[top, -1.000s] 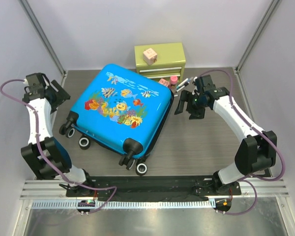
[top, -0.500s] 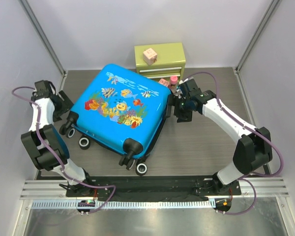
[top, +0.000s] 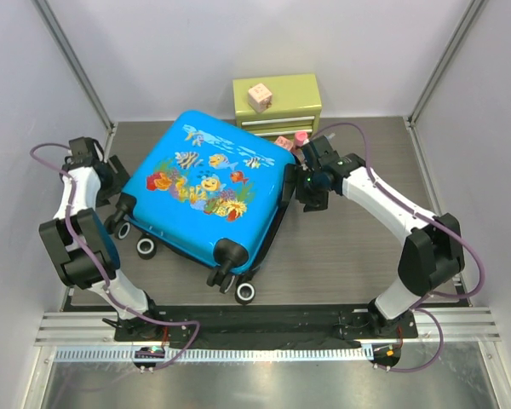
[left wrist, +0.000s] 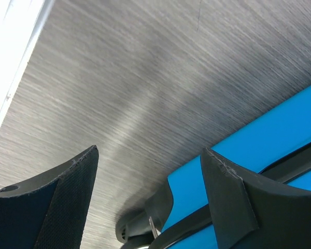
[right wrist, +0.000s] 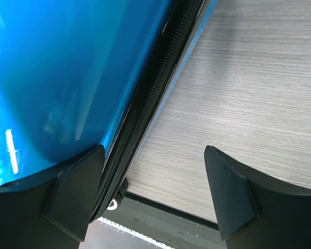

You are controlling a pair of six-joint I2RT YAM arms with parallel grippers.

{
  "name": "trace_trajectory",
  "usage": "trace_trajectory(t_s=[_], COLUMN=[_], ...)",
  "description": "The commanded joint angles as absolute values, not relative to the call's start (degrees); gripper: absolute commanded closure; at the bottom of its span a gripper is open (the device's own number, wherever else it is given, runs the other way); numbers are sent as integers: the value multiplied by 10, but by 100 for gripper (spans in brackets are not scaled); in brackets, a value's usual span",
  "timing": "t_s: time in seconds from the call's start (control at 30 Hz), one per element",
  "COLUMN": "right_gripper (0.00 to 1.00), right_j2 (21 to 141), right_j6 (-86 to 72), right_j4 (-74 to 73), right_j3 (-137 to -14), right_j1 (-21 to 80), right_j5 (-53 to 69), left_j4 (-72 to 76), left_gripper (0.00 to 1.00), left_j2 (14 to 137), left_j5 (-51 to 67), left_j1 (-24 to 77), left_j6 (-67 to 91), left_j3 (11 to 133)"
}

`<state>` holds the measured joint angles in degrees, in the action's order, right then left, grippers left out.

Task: Pack the luggage
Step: Move the luggage to the center of the board.

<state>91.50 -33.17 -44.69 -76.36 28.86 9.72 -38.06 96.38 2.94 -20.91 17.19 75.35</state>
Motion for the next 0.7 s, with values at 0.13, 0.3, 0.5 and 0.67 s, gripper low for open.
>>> trace_trajectory(t_s=[0.13,0.3,0.5,0.67], right_gripper=[14,14,16,17], right_j2=[876,865,857,861], right_j6=[-360,-374,-379,-377], right_j4=[-347,-352,-348,-308], right_j3=[-811,-789,-727,-693], right_j1=[307,308,307,308], right_j5=[127,90,79,103], left_j4=[-393,-399,-406,-406], left_gripper=[20,20,20,20], left_j2=[947,957,969,980], left_j5=[91,92,69,78], left_j1=[-148,-128,-129,-129], left_j6=[124,120,125,130], left_j3=[768,770,768,768])
